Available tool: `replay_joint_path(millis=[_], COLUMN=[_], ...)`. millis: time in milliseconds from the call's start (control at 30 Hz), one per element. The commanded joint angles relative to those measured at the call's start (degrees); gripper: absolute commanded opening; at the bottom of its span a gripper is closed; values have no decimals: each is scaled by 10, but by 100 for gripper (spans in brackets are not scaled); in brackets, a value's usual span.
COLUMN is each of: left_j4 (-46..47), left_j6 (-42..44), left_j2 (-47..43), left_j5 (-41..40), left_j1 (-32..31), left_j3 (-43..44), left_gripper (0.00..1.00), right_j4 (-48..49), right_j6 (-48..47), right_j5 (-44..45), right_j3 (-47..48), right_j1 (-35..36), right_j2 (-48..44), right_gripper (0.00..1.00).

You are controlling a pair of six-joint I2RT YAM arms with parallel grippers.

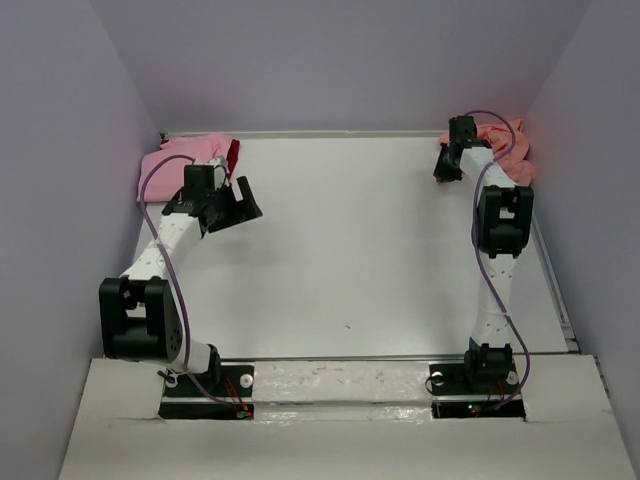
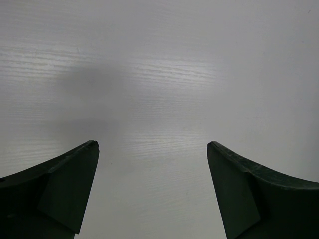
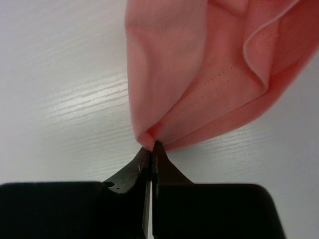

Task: Fold and stack the t-shirts
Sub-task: Grab crumpled tshirt from the corner of the board with the right arm

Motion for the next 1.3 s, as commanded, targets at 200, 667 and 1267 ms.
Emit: replay_joint_path(millis=[200, 667, 1267], left_j4=[2, -33, -27], left_j6=[6, 0, -5], left_j2=[18, 55, 45], left_j5=[-10, -80, -46], left_j1=[-1, 47, 73], left_j3=[37, 104, 100], left_gripper=[99, 95, 95], right_j4=[-222, -323, 127], right_j6=[18, 131, 395], right_j5=[-243, -568, -668], right_j3=[108, 311, 170], right_j1=[103, 320, 191], right_j2=[-23, -145, -290], right_gripper=[0, 0, 0])
